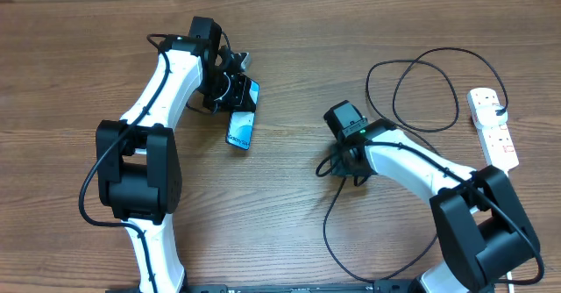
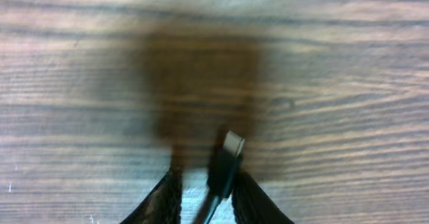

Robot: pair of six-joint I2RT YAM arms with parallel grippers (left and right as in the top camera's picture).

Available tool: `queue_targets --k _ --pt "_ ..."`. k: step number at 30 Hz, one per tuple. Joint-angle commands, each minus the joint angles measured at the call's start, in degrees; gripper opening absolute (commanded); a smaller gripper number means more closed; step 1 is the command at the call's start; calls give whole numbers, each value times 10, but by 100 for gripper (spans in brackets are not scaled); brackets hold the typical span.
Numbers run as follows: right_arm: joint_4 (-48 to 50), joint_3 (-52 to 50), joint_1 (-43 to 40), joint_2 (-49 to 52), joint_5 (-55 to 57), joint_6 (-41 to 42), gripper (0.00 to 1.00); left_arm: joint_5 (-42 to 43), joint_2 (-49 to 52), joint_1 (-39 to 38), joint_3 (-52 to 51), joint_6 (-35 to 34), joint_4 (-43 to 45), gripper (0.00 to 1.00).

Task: Plug charger to phone and switch on socket
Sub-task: 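Close the right gripper on the USB-C plug and lift it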

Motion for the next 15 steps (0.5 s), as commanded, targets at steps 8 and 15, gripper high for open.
queue_targets --k 8,15 --pt "5 -6 -19 29 1 10 17 8 -10 -1 -3 -8 0 4" --pt "7 -5 -19 28 1 7 4 8 -10 -1 -3 -8 0 4"
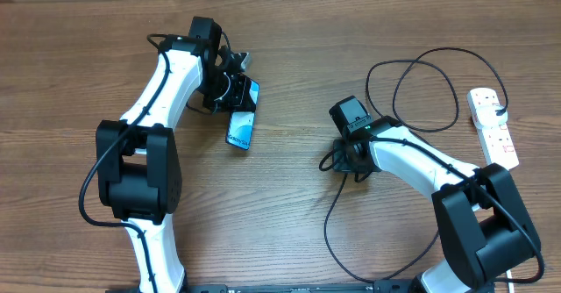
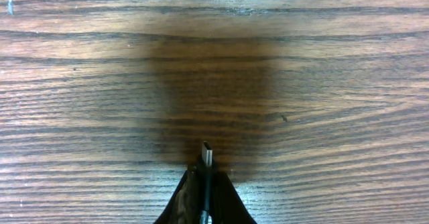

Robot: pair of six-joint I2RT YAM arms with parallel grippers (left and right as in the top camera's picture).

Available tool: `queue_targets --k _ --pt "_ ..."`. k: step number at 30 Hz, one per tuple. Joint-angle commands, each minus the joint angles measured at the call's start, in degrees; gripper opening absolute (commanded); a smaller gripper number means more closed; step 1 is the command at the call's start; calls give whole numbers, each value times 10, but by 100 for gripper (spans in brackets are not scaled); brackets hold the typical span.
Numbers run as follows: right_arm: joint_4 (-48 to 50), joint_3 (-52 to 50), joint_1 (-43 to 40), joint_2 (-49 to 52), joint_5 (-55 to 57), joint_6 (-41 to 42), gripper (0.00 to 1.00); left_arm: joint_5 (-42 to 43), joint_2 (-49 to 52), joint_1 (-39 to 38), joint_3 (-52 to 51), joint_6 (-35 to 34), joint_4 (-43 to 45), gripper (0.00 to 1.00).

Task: Plug charger to phone and switch on socket
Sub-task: 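Close the right gripper on the USB-C plug and lift it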

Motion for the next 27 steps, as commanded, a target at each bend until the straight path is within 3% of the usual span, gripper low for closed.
queue_targets --k 1,8,13,19,23,27 --pt "-2 -7 -4 25 15 -11 4 8 -10 -1 -3 -8 1 4" --pt "-16 12 -4 25 9 -30 5 8 -10 -1 -3 -8 1 4" --pt "-26 10 -4 25 -8 -30 24 8 -10 -1 -3 -8 1 4" --pt "-27 10 -4 25 -12 -28 19 8 -10 -1 -3 -8 1 4" --pt "-28 10 -4 25 -15 -28 40 8 -10 -1 -3 -8 1 4" --pt "-40 10 -4 25 -19 -20 40 8 -10 -1 -3 -8 1 5"
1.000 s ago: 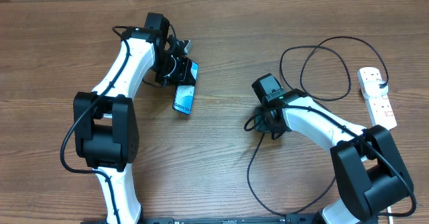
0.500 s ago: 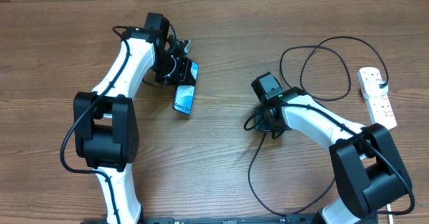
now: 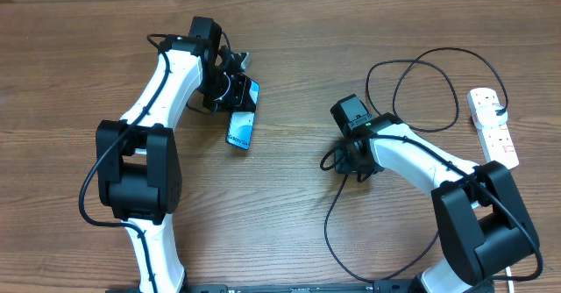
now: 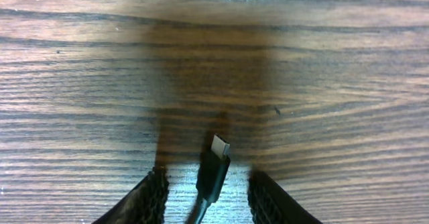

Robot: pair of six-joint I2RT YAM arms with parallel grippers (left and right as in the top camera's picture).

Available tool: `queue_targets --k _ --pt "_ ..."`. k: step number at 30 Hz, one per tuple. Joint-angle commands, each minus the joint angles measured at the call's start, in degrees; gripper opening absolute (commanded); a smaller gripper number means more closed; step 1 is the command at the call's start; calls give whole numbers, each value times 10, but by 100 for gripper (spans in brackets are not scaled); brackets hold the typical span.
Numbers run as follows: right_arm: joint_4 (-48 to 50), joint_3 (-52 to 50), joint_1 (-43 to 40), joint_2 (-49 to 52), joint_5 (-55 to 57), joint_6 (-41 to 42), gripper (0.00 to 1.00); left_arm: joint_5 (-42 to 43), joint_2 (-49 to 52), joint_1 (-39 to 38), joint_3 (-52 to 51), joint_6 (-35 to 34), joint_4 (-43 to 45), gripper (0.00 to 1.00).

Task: Plug charger to phone and switch on socket
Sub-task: 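Close the right gripper on the USB-C plug and lift it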

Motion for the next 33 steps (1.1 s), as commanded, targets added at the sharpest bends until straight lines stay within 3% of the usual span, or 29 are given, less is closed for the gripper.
queue_targets --k 1,5,11,17,29,30,32,33 --pt "-13 -2 0 18 -12 14 37 8 -10 -1 -3 -8 1 4" --pt "-14 -2 0 18 -15 15 20 8 -10 -1 -3 -8 1 4" --pt "-10 -13 -1 18 -18 30 18 8 -10 -1 -3 -8 0 4" --pt "3 -14 -1 18 -10 27 4 8 -10 -1 -3 -8 0 4" --pt "14 -2 -7 18 -16 8 4 12 -10 -2 -3 -8 1 4" --pt "13 -2 -9 18 -16 8 9 12 -10 -2 -3 -8 1 4" --pt "13 -2 -14 18 -16 8 29 12 -10 -2 -3 -8 1 4" --pt "14 -2 -15 18 -16 8 31 12 -10 -2 -3 -8 1 4"
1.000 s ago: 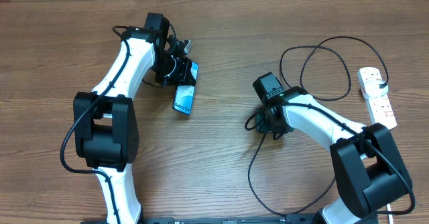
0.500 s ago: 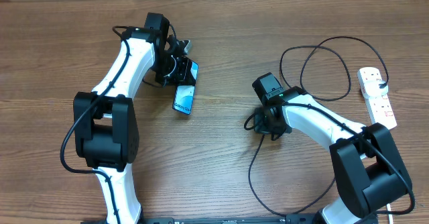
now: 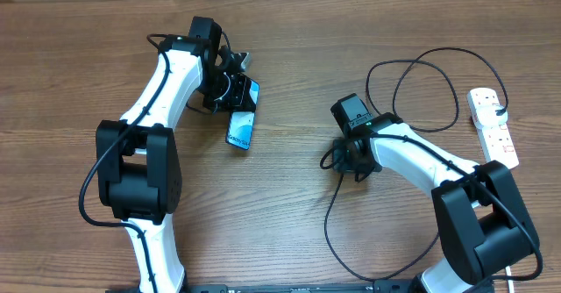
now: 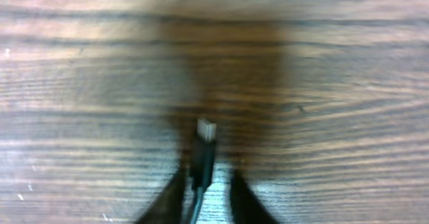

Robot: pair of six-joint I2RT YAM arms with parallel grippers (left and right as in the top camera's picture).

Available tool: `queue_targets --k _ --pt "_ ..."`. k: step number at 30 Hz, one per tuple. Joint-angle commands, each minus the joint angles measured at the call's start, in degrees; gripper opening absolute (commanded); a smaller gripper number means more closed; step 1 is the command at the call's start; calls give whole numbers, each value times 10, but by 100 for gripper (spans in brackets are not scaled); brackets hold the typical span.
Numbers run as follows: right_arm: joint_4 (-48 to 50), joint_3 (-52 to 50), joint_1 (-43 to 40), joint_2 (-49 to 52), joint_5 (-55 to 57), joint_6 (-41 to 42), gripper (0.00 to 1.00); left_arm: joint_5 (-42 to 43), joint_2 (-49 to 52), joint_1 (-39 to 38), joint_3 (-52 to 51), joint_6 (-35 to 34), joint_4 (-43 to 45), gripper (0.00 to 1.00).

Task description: Plug charger to phone and switch on socket

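The phone (image 3: 240, 128), dark with a blue lit screen, lies at an angle at the table's left centre. My left gripper (image 3: 235, 91) is clasped on its far end. The black charger cable (image 3: 421, 65) loops across the right side. Its plug (image 4: 206, 130) points forward on the wood, low between the fingers of my right gripper (image 4: 208, 177). The left finger (image 4: 175, 197) touches the cable, while a lit gap separates the plug from the right finger (image 4: 247, 200), so the gripper is open. In the overhead view the right gripper (image 3: 347, 163) sits well to the right of the phone.
A white power strip (image 3: 493, 126) lies at the right edge with the charger's other end at its far socket. Slack cable (image 3: 326, 223) runs down toward the table's front edge under the right arm.
The right gripper's fingers, spread wide around the plug before, now stand closer together, with the cable against the left finger. The left arm and phone have not moved.
First the plug sat tilted between slightly parted right fingers. Then the fingers were shut tight on it. After that they stood wide open with the plug lying loose between them, and now they are narrower. The left gripper stayed on the phone throughout.
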Motion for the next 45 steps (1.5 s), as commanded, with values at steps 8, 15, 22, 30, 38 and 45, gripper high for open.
queue_targets --k 8,15,22,30,38,45 --pt "16 -3 -10 17 18 -5 23 12 -10 -3 -3 -8 1 4" --pt "15 -4 -10 17 18 -6 4 12 -10 -3 -3 -8 2 4" --pt "12 6 -10 17 14 -32 4 12 -10 -3 -3 -8 2 4" --pt "-50 88 -31 14 -284 -145 4 197 -10 -2 -3 24 16 4" --pt "-33 98 -96 10 -656 -269 4 537 -10 23 -3 -18 128 4" --pt "-33 98 -108 10 -797 -363 4 597 -10 22 -3 -99 208 4"
